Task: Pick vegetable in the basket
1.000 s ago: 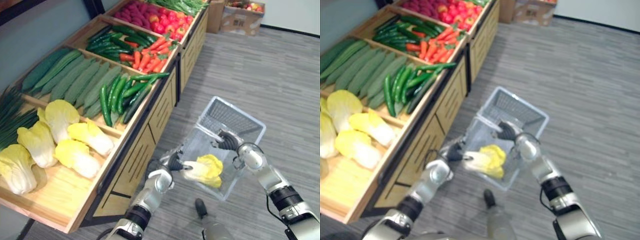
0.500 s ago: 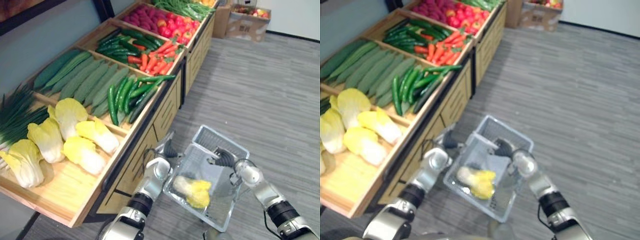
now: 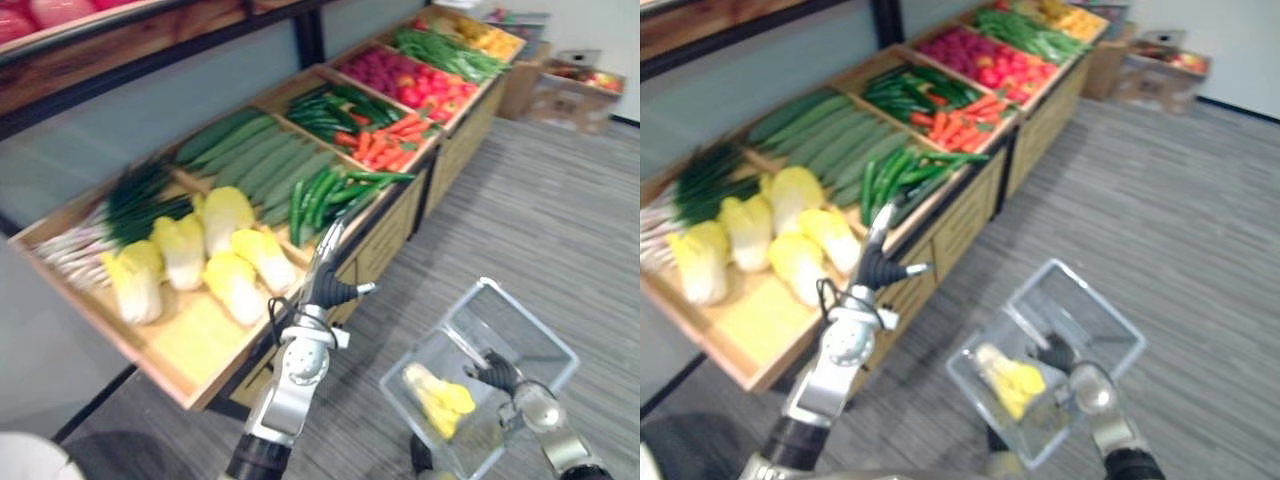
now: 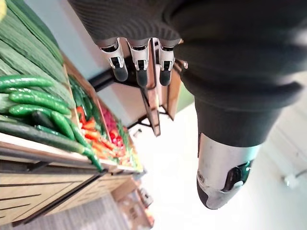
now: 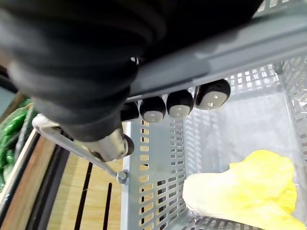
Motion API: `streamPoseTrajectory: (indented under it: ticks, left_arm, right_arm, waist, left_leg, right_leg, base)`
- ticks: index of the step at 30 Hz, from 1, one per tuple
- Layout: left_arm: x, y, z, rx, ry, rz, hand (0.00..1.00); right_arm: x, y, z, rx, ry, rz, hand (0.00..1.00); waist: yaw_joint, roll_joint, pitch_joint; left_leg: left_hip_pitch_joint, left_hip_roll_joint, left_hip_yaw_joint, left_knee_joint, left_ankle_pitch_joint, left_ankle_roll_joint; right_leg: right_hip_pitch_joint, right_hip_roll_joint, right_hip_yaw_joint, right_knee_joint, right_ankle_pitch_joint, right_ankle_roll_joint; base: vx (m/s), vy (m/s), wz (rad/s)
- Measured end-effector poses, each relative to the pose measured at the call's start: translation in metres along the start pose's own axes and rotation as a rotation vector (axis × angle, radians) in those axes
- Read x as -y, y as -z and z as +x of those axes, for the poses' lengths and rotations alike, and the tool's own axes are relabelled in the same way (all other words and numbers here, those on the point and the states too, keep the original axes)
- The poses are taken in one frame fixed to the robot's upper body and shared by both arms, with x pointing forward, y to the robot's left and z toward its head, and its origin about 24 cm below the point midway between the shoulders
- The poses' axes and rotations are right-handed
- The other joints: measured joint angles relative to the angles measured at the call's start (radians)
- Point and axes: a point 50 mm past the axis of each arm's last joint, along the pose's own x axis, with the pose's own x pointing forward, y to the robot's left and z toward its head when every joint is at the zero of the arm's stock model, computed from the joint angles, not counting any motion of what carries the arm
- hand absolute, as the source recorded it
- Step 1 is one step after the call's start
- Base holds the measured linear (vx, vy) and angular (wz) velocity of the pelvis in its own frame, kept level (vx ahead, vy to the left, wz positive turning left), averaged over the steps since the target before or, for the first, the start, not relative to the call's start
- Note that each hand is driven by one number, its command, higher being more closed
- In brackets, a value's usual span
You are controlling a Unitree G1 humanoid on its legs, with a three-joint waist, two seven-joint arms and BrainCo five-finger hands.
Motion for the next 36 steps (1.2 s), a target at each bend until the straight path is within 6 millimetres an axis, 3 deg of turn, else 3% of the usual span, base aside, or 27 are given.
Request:
streamPoseTrajectory:
  ticks: [2,4,8,12,14,17,21,22,23,25,28,32,36]
  left_arm:
    - [-0.009,-0.001,-0.011,0.002,-0.014,-0.037,0.00]
    - [-0.023,0.003,-0.025,-0.043,-0.051,-0.100,0.00]
    - [-0.056,0.028,-0.054,-0.193,-0.172,-0.084,0.00]
    - [-0.083,0.055,-0.079,-0.340,-0.288,-0.041,0.00]
    - [-0.103,0.084,-0.103,-0.500,-0.397,0.014,0.00]
    - [-0.120,0.111,-0.135,-0.686,-0.526,0.090,0.00]
    - [-0.133,0.148,-0.210,-1.066,-0.718,0.218,0.00]
    - [-0.131,0.156,-0.235,-1.185,-0.758,0.226,0.00]
    - [-0.128,0.160,-0.247,-1.242,-0.774,0.226,0.00]
    - [-0.110,0.167,-0.294,-1.477,-0.792,0.205,0.00]
    - [-0.079,0.168,-0.337,-1.707,-0.767,0.107,0.00]
    - [-0.055,0.162,-0.357,-1.826,-0.727,0.040,0.00]
    - [-0.041,0.162,-0.359,-1.850,-0.687,-0.031,0.00]
  right_arm:
    - [0.001,0.018,-0.005,-0.073,0.033,0.021,1.00]
    - [0.001,0.049,-0.016,-0.200,0.096,0.098,1.00]
    - [-0.007,0.084,-0.032,-0.365,0.168,0.214,1.00]
    - [-0.019,0.106,-0.048,-0.471,0.203,0.297,1.00]
    - [-0.027,0.115,-0.057,-0.521,0.227,0.344,1.00]
    - [-0.034,0.120,-0.062,-0.549,0.237,0.359,1.00]
    - [-0.054,0.127,-0.073,-0.607,0.244,0.410,1.00]
    - [-0.059,0.127,-0.074,-0.616,0.253,0.430,1.00]
    - [-0.061,0.127,-0.074,-0.618,0.254,0.438,1.00]
    - [-0.069,0.126,-0.074,-0.629,0.259,0.471,1.00]
    - [-0.075,0.126,-0.076,-0.643,0.279,0.519,1.00]
    - [-0.077,0.127,-0.076,-0.655,0.300,0.552,1.00]
    - [-0.081,0.130,-0.078,-0.675,0.295,0.559,1.00]
  waist:
    - [0.006,-0.001,-0.011]
    - [0.024,-0.004,-0.030]
    - [0.041,-0.014,-0.050]
    - [0.059,-0.024,-0.055]
    - [0.065,-0.031,-0.066]
    - [0.073,-0.036,-0.071]
    - [0.080,-0.051,-0.083]
    - [0.080,-0.054,-0.086]
    - [0.080,-0.055,-0.088]
    - [0.080,-0.057,-0.089]
    - [0.078,-0.057,-0.090]
    - [0.079,-0.057,-0.090]
    - [0.077,-0.063,-0.081]
  left_leg:
    - [-0.006,-0.025,-0.046,-0.044,0.033,0.005]
    - [-0.005,-0.054,-0.113,-0.123,0.089,0.011]
    - [0.013,-0.085,-0.221,-0.270,0.194,0.018]
    - [0.009,-0.096,-0.287,-0.269,0.205,0.023]
    - [-0.007,-0.099,-0.326,-0.270,0.211,0.027]
    - [-0.022,-0.102,-0.352,-0.270,0.216,0.030]
    - [-0.019,-0.106,-0.394,-0.270,0.219,0.027]
    - [-0.019,-0.106,-0.398,-0.270,0.219,0.028]
    - [-0.019,-0.106,-0.398,-0.270,0.218,0.028]
    - [-0.020,-0.107,-0.400,-0.270,0.215,0.030]
    - [-0.019,-0.108,-0.399,-0.270,0.212,0.029]
    - [-0.013,-0.105,-0.393,-0.270,0.208,0.024]
    - [0.046,-0.099,-0.343,-0.270,0.188,0.016]
  right_leg:
    - [0.003,-0.018,-0.048,0.012,-0.017,0.001]
    - [0.007,-0.034,-0.115,0.036,-0.047,0.004]
    - [0.036,-0.045,-0.234,0.038,-0.066,0.003]
    - [0.076,-0.052,-0.303,0.037,-0.076,-0.005]
    - [0.090,-0.054,-0.349,0.035,-0.095,-0.012]
    - [0.094,-0.055,-0.380,0.032,-0.098,-0.012]
    - [0.138,-0.054,-0.430,0.013,-0.102,-0.015]
    - [0.143,-0.054,-0.441,0.012,-0.105,-0.015]
    - [0.144,-0.054,-0.441,0.011,-0.107,-0.013]
    - [0.145,-0.054,-0.444,0.007,-0.108,-0.012]
    - [0.147,-0.053,-0.443,0.000,-0.108,-0.012]
    - [0.148,-0.050,-0.431,0.000,-0.109,-0.013]
    - [0.164,-0.051,-0.381,0.020,-0.122,-0.016]
  base:
    - [-0.03,-0.004,0.77]
    - [-0.03,-0.007,0.95]
    - [0.00,0.004,0.79]
    - [0.00,0.022,0.56]
    - [0.00,0.023,0.52]
    - [0.00,0.022,0.35]
    - [0.02,0.010,0.32]
    - [0.02,0.003,0.21]
    - [0.02,0.003,0.11]
    - [0.00,0.000,0.00]
    - [0.00,0.000,0.00]
    - [0.02,-0.005,-0.06]
    - [0.04,-0.005,-0.34]
